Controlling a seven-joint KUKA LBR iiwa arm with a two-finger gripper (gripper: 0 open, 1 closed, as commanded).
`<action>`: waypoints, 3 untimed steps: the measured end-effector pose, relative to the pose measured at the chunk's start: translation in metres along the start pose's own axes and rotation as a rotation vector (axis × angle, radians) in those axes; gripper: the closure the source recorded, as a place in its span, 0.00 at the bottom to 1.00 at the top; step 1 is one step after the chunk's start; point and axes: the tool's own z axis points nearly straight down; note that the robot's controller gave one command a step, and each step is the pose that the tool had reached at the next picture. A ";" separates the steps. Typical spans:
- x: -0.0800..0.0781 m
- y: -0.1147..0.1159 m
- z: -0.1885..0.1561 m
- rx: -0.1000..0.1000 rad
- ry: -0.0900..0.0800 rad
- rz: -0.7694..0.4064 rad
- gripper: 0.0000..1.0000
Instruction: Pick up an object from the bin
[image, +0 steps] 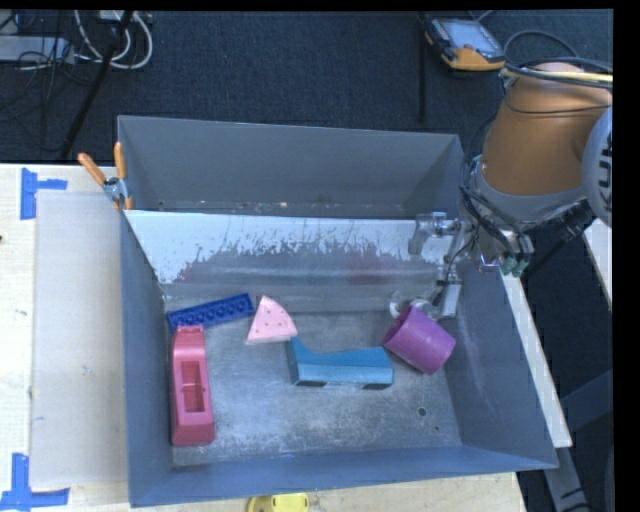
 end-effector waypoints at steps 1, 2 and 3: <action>0.009 -0.029 0.080 0.000 -0.003 -0.004 0.00; 0.031 -0.050 0.091 -0.001 0.004 0.084 0.00; 0.033 -0.057 0.074 0.000 -0.002 0.096 0.00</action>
Offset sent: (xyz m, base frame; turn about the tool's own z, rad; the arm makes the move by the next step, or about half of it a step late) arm -0.0342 -0.0558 -0.0832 0.0974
